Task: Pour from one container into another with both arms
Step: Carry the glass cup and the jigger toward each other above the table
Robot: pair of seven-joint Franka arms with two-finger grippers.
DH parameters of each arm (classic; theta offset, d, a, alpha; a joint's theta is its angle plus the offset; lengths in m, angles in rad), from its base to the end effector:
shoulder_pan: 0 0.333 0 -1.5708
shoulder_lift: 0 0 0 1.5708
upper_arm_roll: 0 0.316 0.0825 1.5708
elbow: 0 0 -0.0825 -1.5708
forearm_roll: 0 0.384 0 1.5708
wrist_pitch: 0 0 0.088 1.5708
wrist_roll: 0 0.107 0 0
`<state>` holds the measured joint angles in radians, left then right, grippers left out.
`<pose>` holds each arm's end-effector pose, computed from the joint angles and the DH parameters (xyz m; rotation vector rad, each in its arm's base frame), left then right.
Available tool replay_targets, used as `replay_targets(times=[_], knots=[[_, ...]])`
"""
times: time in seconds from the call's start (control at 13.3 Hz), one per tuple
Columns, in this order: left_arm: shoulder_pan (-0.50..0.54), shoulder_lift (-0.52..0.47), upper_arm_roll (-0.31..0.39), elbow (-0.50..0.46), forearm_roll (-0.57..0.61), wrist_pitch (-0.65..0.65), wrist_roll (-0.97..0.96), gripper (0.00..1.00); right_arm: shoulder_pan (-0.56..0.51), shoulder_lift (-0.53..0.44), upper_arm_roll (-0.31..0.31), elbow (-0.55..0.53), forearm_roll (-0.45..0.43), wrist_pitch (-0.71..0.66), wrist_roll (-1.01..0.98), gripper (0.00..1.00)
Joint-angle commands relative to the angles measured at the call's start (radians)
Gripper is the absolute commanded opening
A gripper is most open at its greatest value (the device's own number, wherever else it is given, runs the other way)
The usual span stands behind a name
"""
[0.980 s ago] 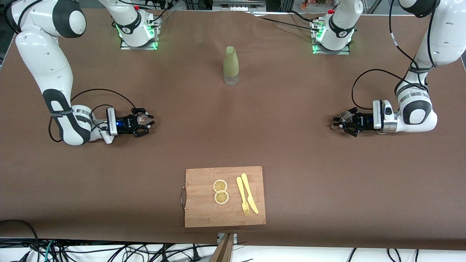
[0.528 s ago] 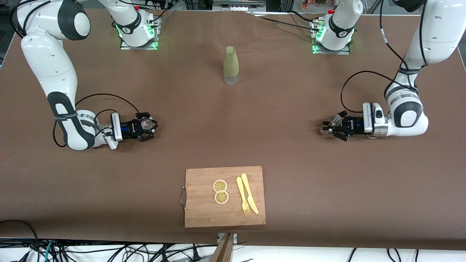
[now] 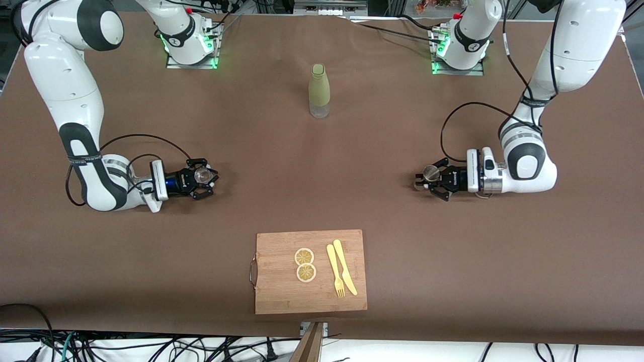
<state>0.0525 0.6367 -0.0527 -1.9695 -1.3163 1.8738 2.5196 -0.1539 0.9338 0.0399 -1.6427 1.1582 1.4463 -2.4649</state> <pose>0.5647 -0.0737 0.1432 1.4602 -1.4475 0.9547 0.5885 0.0390 0.0906 -1.1313 -1.2995 -0.8576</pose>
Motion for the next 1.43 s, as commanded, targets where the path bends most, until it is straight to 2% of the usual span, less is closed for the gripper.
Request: replay_targets(times=[0.0, 0.38, 0.68, 0.98, 1.13, 1.36], knots=[[-0.043, -0.012, -0.019, -0.012, -0.069, 0.053, -0.041, 0.0, -0.003, -0.087, 0.046, -0.008, 0.05, -0.001, 0.07, 0.05], [-0.175, -0.031, -0.021, -0.003, -0.171, 0.143, -0.093, 0.0, 0.014, -0.116, 0.155, 0.055, 0.07, 0.118, 0.22, 0.05], [-0.269, -0.046, -0.021, 0.003, -0.196, 0.252, -0.168, 0.0, 0.014, -0.119, 0.303, 0.078, 0.072, 0.287, 0.326, 0.05], [-0.35, -0.045, -0.023, 0.003, -0.279, 0.362, -0.214, 0.0, 0.016, -0.119, 0.466, 0.078, 0.071, 0.497, 0.402, 0.05], [-0.373, -0.037, -0.023, 0.009, -0.302, 0.39, -0.248, 0.0, 0.019, -0.119, 0.511, 0.078, 0.071, 0.546, 0.405, 0.05], [-0.39, -0.022, -0.027, 0.018, -0.328, 0.413, -0.263, 0.0, 0.022, -0.119, 0.549, 0.077, 0.071, 0.551, 0.4, 0.05]])
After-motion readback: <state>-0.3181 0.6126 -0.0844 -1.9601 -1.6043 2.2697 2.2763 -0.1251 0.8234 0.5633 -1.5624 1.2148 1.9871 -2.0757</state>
